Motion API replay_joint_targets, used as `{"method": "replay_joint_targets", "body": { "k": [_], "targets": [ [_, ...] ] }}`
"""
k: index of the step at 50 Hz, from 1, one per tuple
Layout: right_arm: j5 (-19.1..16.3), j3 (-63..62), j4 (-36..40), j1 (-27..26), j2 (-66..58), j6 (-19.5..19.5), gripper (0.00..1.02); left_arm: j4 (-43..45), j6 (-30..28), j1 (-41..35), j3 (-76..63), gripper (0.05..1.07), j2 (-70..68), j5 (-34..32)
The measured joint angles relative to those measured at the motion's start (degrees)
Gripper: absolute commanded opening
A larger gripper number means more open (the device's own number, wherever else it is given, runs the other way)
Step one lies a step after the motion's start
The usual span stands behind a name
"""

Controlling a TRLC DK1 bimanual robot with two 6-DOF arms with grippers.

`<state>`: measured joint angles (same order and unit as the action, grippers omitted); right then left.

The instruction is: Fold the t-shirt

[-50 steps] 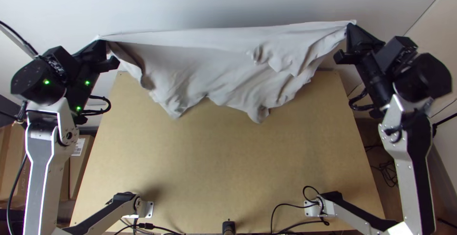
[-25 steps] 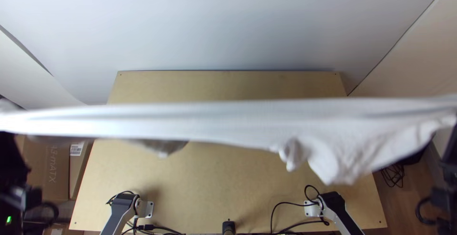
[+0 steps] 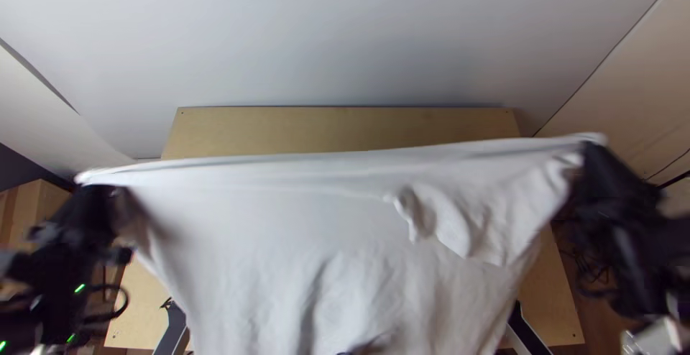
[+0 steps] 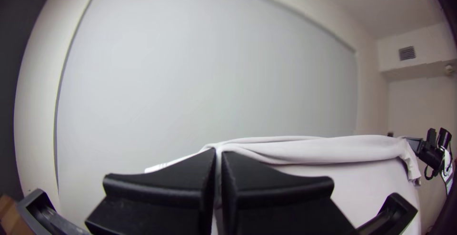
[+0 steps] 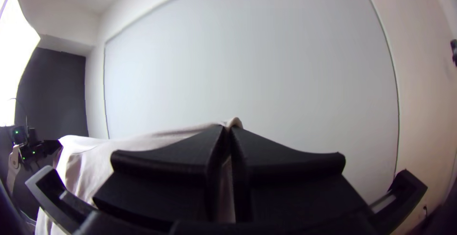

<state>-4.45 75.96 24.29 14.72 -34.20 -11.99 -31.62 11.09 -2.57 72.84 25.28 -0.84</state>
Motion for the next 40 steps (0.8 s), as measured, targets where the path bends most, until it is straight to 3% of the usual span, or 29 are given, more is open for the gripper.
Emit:
{"method": "replay_joint_targets", "body": {
  "k": [9, 18, 27, 40],
  "targets": [
    [1.03, -24.68, -2.86, 0.66, 0.35, -3.41, 0.02, 0.07, 1.84, -1.11, -21.35, 0.07, -0.07, -0.96],
    [0.07, -39.78, -8.22, 1.68, 0.00, -10.12, 0.02, 5.49, 3.10, -2.32, -37.94, 0.07, 2.73, -1.73],
    [-0.15, -40.17, -15.45, 2.10, -9.79, -13.14, 0.02, 18.53, 3.48, -2.95, -41.05, 0.07, 17.97, -1.70],
    [-1.01, -31.43, -17.88, -0.66, -33.14, -13.33, 0.02, 32.54, 3.98, -2.80, -36.24, 0.07, 40.50, -2.80]
  ]
}}
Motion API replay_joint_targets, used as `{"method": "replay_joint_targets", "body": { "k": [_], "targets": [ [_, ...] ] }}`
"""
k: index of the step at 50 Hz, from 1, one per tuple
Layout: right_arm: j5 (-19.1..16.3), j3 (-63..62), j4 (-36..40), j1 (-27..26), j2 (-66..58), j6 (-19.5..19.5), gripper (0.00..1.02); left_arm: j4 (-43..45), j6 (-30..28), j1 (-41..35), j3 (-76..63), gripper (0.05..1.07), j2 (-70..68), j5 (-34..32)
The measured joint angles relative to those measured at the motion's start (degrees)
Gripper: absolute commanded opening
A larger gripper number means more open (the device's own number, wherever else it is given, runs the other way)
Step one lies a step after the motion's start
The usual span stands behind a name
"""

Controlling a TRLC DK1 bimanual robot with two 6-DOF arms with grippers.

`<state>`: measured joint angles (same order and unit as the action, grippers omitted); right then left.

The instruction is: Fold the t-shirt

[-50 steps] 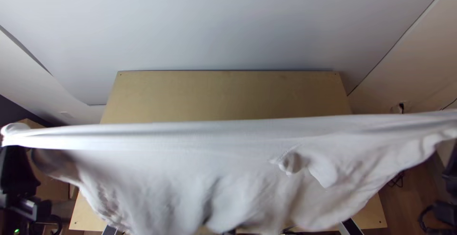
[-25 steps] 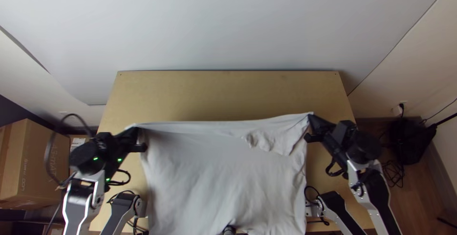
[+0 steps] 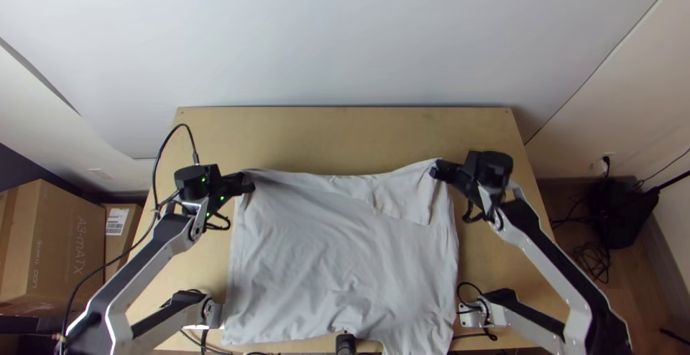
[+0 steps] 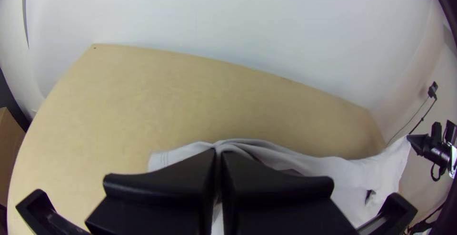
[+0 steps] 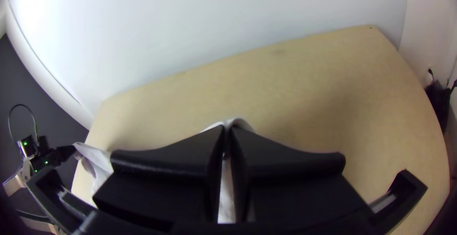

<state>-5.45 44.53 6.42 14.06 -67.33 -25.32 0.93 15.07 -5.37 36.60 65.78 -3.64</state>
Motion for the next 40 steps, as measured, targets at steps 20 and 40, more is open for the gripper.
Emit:
{"method": "replay_joint_targets", "body": {
  "k": [20, 40],
  "targets": [
    [0.00, 18.78, -0.39, -4.96, -26.49, 0.26, 0.02, 6.56, 1.68, 0.00, 21.05, 0.08, 30.91, 0.00],
    [1.51, 46.10, 2.01, -7.15, -49.00, 0.26, 0.53, 7.56, 3.02, 0.24, 35.60, 0.29, 43.74, 0.00]
  ]
}}
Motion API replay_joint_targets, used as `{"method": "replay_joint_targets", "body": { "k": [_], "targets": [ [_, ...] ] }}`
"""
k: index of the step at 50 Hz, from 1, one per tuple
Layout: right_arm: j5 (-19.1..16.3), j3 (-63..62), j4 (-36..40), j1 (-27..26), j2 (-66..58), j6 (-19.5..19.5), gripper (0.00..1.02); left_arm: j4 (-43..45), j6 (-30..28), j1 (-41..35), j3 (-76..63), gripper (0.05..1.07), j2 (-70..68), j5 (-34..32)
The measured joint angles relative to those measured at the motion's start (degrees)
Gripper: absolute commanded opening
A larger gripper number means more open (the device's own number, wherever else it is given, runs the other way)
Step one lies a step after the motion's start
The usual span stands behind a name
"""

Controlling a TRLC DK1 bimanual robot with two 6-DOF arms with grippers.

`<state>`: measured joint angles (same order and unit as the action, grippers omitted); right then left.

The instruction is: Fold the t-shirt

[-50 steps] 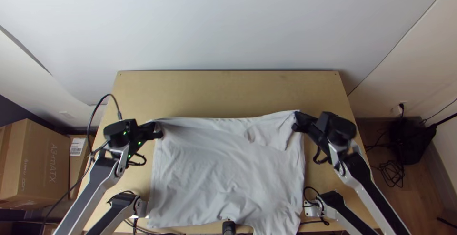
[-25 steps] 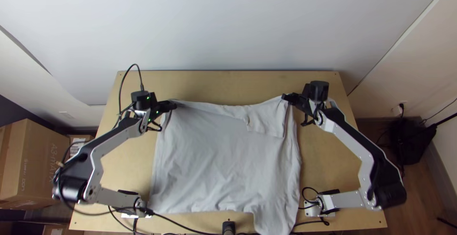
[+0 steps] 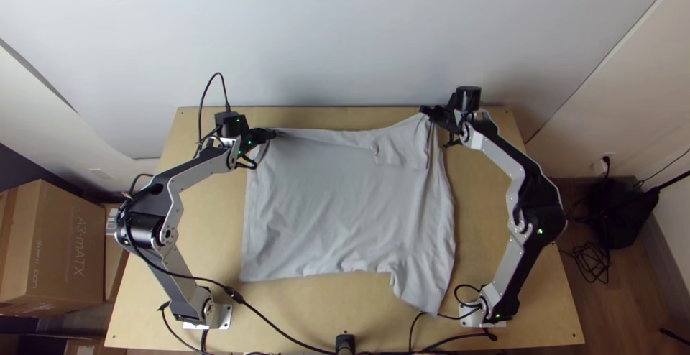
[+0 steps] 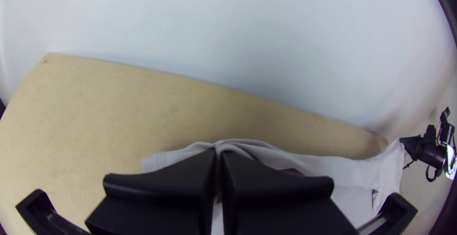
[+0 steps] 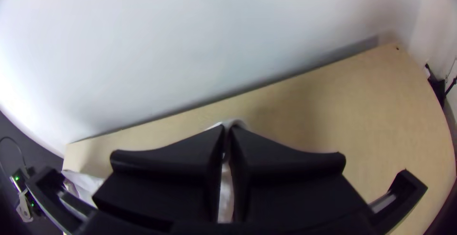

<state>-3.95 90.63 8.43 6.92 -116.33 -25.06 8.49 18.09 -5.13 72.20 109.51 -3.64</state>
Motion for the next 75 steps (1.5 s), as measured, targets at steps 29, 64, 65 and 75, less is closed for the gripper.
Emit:
{"method": "replay_joint_targets", "body": {
  "k": [29, 64, 65, 75],
  "targets": [
    [2.82, -5.09, 24.20, -6.01, 27.28, -0.48, 0.99, -11.26, 7.02, 5.81, 6.36, 1.03, -15.74, -3.72],
    [-8.72, -46.21, 48.06, -16.85, 63.82, 7.56, 0.86, -46.69, 1.09, 6.08, -12.17, 1.03, -58.42, -11.82],
    [-9.42, -46.64, 48.30, -16.85, 63.32, 7.54, 0.86, -47.74, 0.44, 6.10, -12.17, 1.03, -58.99, -11.98],
    [-15.17, -49.35, 50.40, -16.85, 54.42, 6.88, 0.61, -54.99, -4.98, 6.45, -13.29, 1.02, -63.69, -12.26]
  ]
}}
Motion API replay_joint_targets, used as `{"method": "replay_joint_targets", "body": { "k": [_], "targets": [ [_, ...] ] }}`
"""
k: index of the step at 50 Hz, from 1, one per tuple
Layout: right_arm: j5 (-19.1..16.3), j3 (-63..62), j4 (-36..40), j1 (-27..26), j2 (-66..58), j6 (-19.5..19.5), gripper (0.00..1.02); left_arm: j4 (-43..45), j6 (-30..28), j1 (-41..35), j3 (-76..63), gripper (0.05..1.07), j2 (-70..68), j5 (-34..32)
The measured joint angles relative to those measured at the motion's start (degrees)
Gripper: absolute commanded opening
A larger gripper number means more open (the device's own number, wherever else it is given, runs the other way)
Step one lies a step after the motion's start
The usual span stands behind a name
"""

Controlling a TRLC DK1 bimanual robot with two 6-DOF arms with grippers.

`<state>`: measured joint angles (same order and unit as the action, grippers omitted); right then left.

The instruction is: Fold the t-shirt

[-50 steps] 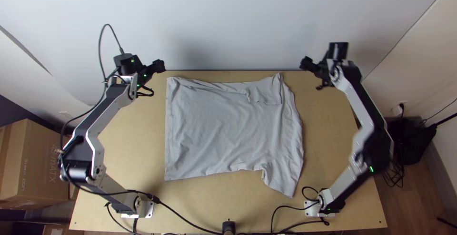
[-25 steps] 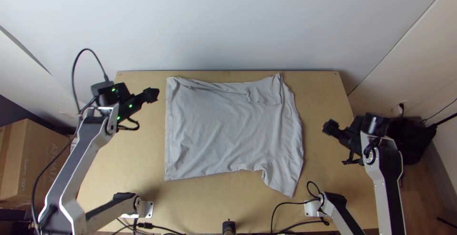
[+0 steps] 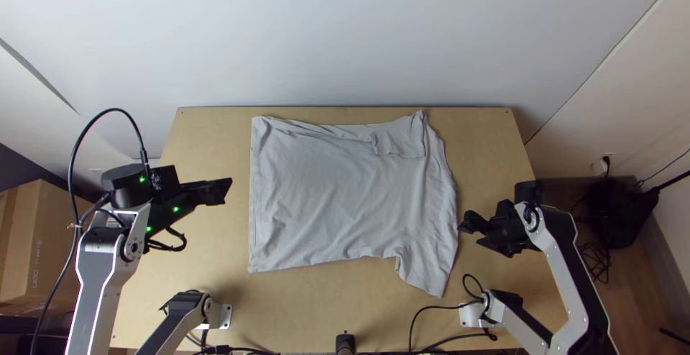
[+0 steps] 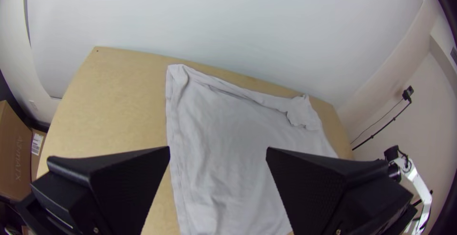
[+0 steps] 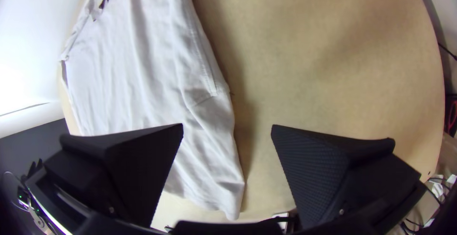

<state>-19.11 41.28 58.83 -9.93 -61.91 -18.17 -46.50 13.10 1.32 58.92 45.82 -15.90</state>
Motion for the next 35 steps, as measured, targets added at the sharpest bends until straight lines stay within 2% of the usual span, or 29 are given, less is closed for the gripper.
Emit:
{"method": "replay_joint_targets", "body": {
  "k": [2, 23, 27, 32, 34, 35],
  "targets": [
    [-0.07, -0.15, 0.02, 0.04, -1.55, 0.00, 0.54, -0.35, -0.44, 0.26, -0.39, 1.02, -0.87, 0.00],
    [-1.36, -0.26, -6.67, 1.68, -14.56, 0.24, 0.53, -2.29, -1.64, 1.05, -0.74, 1.02, -4.26, 0.02],
    [-1.36, -0.26, -7.43, 1.92, -16.33, 0.22, 0.29, -2.32, -1.86, 1.05, -0.74, 1.02, -4.26, 0.04],
    [-1.36, -0.26, -8.66, 2.89, -17.09, 0.24, 0.15, -2.91, -2.19, 1.05, -0.74, 1.02, -4.26, 0.04],
    [-1.36, -0.26, -9.01, 3.56, -17.16, 0.24, 0.02, -3.19, -2.54, 1.16, -0.74, 1.02, -4.26, 0.04],
    [-1.36, -0.26, -9.09, 3.93, -17.16, 0.24, 0.02, -3.39, -2.69, 1.36, -0.74, 1.02, -4.26, 0.04]
  ]
}}
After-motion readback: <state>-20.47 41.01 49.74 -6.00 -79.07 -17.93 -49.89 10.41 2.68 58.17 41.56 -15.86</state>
